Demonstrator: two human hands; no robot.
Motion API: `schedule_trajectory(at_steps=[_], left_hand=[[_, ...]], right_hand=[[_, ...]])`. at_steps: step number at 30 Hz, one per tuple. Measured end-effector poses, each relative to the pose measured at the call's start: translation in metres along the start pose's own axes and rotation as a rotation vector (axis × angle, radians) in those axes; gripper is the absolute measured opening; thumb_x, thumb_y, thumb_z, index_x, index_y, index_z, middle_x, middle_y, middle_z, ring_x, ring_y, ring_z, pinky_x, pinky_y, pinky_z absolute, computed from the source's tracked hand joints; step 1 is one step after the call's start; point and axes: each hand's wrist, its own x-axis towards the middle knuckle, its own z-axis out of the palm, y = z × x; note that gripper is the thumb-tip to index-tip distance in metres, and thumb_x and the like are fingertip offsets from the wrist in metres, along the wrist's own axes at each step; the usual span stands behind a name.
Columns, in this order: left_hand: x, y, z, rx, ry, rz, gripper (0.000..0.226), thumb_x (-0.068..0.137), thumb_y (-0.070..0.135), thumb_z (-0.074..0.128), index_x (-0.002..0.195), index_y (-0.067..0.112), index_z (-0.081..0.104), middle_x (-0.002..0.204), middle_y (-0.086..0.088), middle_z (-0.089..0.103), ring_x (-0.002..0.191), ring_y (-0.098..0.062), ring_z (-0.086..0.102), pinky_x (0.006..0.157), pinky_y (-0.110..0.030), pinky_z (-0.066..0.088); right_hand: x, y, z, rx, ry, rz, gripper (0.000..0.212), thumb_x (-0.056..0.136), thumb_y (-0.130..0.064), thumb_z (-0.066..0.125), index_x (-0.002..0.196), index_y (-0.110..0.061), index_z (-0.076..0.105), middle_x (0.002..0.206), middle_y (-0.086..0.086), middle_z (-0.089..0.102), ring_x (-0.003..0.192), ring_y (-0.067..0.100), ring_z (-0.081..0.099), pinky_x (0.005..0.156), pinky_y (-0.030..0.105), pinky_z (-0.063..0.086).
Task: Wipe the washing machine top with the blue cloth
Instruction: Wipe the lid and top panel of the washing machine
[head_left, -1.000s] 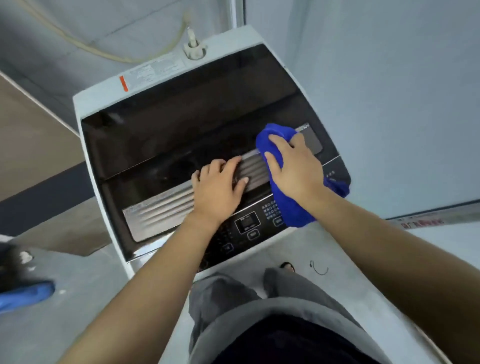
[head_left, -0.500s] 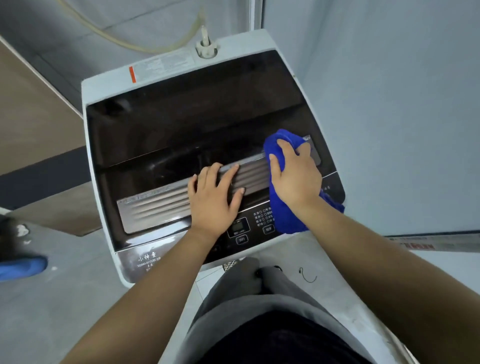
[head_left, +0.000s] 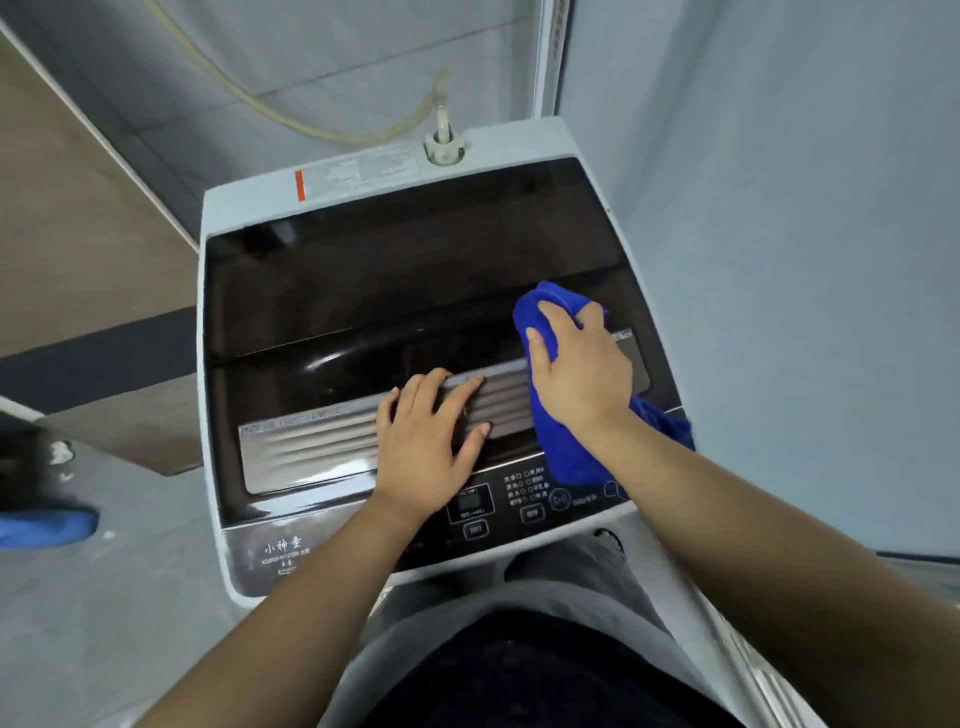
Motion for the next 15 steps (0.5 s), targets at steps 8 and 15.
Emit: schedule_trajectory(at_steps=[8, 15], left_hand=[[0.015, 0.042, 0.008, -0.014, 0.069, -0.231, 0.058, 0.083, 0.054, 0.038, 0.13, 0.024, 0.05, 0.132, -0.004, 0.051, 0.127, -0.028, 0.038, 0.106, -0.053, 0.024], [0.048, 0.121, 0.034, -0.038, 0.024, -0.274, 0.052, 0.091, 0.042, 0.048, 0.139, 0.025, 0.039, 0.144, 0.002, 0.04, 0.137, -0.021, 0.024, 0.11, -0.056, 0.006]], right_hand=[[-0.018, 0.046, -0.014, 0.038, -0.047, -0.099, 0.046, 0.096, -0.044, 0.035, 0.14, -0.028, 0.035, 0.119, 0.007, 0.044, 0.087, 0.02, 0.052, 0.056, 0.027, 0.037], [0.01, 0.104, -0.037, 0.094, -0.024, -0.022, 0.045, 0.096, -0.044, 0.034, 0.137, -0.027, 0.038, 0.121, 0.009, 0.043, 0.083, 0.02, 0.054, 0.059, 0.026, 0.04]])
